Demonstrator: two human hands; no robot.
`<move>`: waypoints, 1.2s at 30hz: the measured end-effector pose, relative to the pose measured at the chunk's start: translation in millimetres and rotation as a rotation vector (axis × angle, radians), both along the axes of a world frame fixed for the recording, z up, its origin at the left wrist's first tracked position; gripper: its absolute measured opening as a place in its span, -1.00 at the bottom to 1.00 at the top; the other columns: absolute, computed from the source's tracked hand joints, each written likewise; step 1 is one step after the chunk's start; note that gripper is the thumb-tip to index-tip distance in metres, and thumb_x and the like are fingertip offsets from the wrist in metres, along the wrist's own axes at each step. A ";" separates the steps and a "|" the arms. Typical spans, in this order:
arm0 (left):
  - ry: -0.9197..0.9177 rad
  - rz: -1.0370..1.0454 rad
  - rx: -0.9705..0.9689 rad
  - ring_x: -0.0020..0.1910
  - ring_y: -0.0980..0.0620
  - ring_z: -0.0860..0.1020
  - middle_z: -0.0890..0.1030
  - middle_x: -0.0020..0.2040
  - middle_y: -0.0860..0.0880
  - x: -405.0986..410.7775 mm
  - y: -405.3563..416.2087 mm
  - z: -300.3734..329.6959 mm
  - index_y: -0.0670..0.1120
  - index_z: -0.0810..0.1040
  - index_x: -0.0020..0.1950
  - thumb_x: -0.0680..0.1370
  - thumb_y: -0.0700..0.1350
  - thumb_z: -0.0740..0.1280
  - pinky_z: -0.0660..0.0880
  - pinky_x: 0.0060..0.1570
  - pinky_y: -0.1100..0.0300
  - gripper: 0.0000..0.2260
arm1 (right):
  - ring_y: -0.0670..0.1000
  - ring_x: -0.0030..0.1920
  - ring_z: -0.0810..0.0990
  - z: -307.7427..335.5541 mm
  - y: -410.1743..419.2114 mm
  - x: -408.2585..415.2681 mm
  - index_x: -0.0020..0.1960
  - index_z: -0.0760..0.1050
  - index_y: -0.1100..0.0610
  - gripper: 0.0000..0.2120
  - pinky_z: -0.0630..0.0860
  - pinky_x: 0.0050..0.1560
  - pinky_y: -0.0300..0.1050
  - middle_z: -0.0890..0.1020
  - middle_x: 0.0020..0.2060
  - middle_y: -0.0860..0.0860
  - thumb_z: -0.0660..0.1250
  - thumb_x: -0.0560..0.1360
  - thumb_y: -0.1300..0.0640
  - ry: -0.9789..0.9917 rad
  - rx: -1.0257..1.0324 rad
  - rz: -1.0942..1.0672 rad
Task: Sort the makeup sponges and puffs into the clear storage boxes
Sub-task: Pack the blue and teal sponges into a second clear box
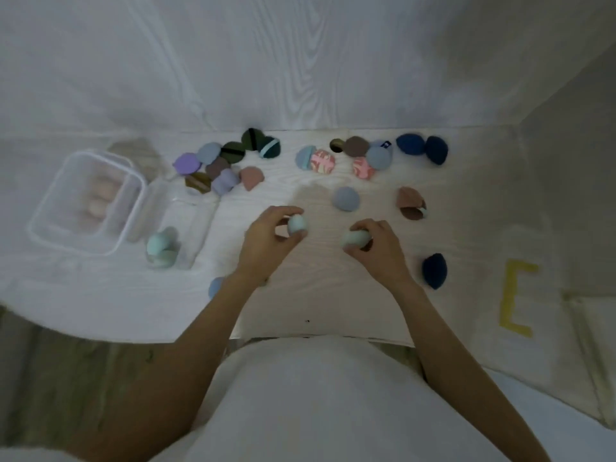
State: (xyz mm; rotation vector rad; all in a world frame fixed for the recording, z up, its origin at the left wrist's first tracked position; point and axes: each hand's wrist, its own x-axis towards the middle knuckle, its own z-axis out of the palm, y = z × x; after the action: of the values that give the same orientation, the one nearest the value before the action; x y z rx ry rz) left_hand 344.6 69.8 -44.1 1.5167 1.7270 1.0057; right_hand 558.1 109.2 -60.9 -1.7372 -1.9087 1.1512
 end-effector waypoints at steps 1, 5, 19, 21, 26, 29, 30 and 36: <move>-0.043 0.092 -0.005 0.01 0.13 0.54 0.57 0.08 0.00 -17.6 -16.0 3.3 -0.08 0.55 0.10 0.43 -0.15 0.46 0.50 -0.11 0.38 -0.74 | -0.04 -0.06 0.46 1.0 3.8 -18.8 0.12 0.50 0.11 -0.68 0.36 -0.07 -0.30 0.47 0.01 0.04 0.46 0.40 0.14 0.027 0.003 0.048; -0.158 0.391 0.028 0.04 0.14 0.53 0.53 0.09 -0.09 -68.9 -65.7 11.0 -0.10 0.50 0.08 0.44 -0.21 0.45 0.53 -0.15 0.35 -0.74 | -0.01 0.00 0.57 10.6 9.8 -100.2 0.17 0.52 0.15 -0.70 0.44 -0.05 -0.38 0.58 0.07 0.09 0.38 0.45 0.27 0.191 0.004 0.256; 0.181 0.495 -0.143 -0.02 0.11 0.55 0.55 0.10 0.05 -198.4 -82.0 -4.7 0.01 0.49 0.11 0.48 -0.04 0.38 0.51 -0.10 0.14 -0.77 | 0.06 0.07 0.51 21.8 20.4 -288.9 0.22 0.48 0.11 -0.68 0.42 0.08 -0.07 0.58 0.11 0.04 0.36 0.48 0.16 -0.033 0.382 0.678; 0.295 0.423 -0.169 -0.06 0.05 0.57 0.55 0.08 0.03 -195.8 -76.0 -10.3 0.00 0.49 0.11 0.47 -0.04 0.39 0.49 -0.18 0.11 -0.76 | 0.09 0.14 0.48 14.5 25.0 -292.4 0.23 0.48 0.09 -0.67 0.34 0.14 -0.09 0.58 0.13 0.03 0.36 0.47 0.14 -0.150 0.429 0.698; 0.462 0.300 -0.170 -0.22 -0.14 0.56 0.58 -0.06 -0.08 -189.5 -69.3 -26.7 -0.10 0.53 0.02 0.40 -0.12 0.45 0.39 -0.31 0.12 -0.76 | 0.07 0.14 0.51 3.3 26.2 -288.1 0.24 0.47 0.15 -0.67 0.41 0.14 -0.11 0.57 0.15 0.09 0.35 0.48 0.19 -0.159 0.271 0.684; 0.449 0.300 -0.206 -0.12 -0.12 0.54 0.57 -0.01 -0.07 -186.1 -75.3 -33.1 -0.08 0.53 0.05 0.41 -0.16 0.41 0.36 -0.34 0.16 -0.77 | 0.08 0.08 0.52 -1.7 17.2 -279.0 0.22 0.47 0.15 -0.69 0.48 0.09 -0.02 0.58 0.11 0.10 0.33 0.49 0.17 -0.136 0.267 0.648; 0.441 0.297 -0.224 -0.09 -0.11 0.53 0.56 0.00 -0.06 -185.0 -78.1 -34.3 -0.08 0.53 0.06 0.41 -0.17 0.40 0.36 -0.34 0.16 -0.77 | 0.07 0.07 0.52 -3.3 13.1 -275.9 0.21 0.47 0.14 -0.70 0.49 0.08 -0.01 0.58 0.09 0.09 0.33 0.49 0.15 -0.141 0.278 0.633; 0.412 0.234 -0.305 -0.04 -0.15 0.54 0.57 0.10 -0.10 -178.0 -95.8 -35.4 -0.08 0.54 0.19 0.48 -0.18 0.32 0.47 -0.19 0.07 -0.72 | 0.07 0.01 0.52 -14.7 -20.0 -261.9 0.20 0.49 0.05 -0.70 0.46 0.01 -0.02 0.63 0.03 0.02 0.34 0.48 0.02 -0.223 0.337 0.555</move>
State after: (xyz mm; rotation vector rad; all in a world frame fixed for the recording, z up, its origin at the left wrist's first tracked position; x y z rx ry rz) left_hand 166.6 -26.0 -79.5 1.4115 2.2685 0.5197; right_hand 296.2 89.3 -75.6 -1.2317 -2.6447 0.7397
